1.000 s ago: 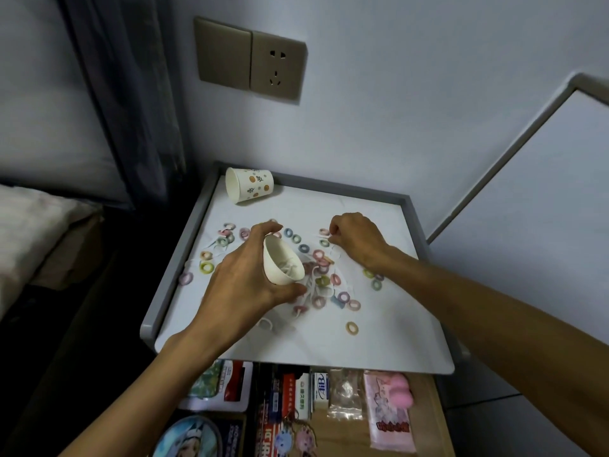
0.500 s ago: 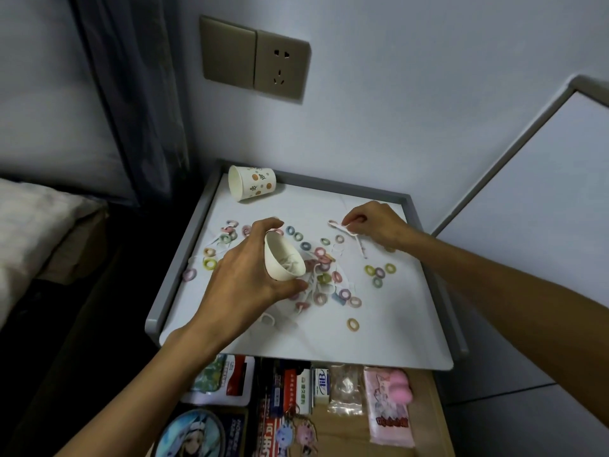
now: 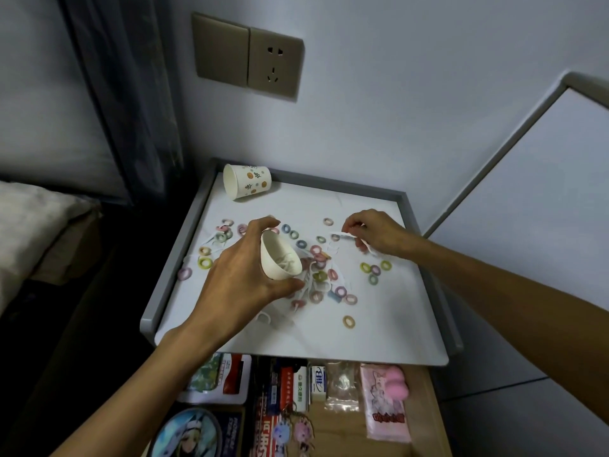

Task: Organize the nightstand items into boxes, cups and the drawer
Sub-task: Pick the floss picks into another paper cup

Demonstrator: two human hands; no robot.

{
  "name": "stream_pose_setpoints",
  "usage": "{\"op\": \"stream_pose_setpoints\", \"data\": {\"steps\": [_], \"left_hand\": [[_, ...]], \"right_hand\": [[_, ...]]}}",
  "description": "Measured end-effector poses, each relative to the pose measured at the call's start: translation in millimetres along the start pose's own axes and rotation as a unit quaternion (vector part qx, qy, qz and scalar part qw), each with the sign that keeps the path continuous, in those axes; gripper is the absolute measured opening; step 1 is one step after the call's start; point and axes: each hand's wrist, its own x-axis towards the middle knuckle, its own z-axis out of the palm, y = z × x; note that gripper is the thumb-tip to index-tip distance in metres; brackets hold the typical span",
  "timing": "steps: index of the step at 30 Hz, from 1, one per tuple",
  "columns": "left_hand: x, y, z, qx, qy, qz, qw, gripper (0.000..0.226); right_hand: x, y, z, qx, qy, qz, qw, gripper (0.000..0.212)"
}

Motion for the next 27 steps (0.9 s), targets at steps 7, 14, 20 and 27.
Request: {"op": "stream_pose_setpoints", "data": {"steps": [7,14,20,27], "left_hand": [[-0.7,-0.5,-1.2,0.006,0.001,-0.003,1.000,0.088],[-0.3,-0.3,-2.8,0.005,0.005,-0.003,1.000,0.087],[-1.4,0.0,-2.3,-0.004,0.001,-0.005,1.000,0.089],[-2.6,1.5,-1.6,-0.004,0.001,-0.005,1.000,0.089]], "right_hand": [[-2.8,-26.0,23.8,0.021,-0.007,-0.037,0.999,0.018],[-2.8,-27.5,42.3,-0.006,0.044,-0.023,0.999,0.025],[1.4,-28.1,47.0,-0.016,0.079,0.020,0.997,0.032],[4.2,-32.1,42.6,-0.030,0.079,0.055,0.995,0.042]]}}
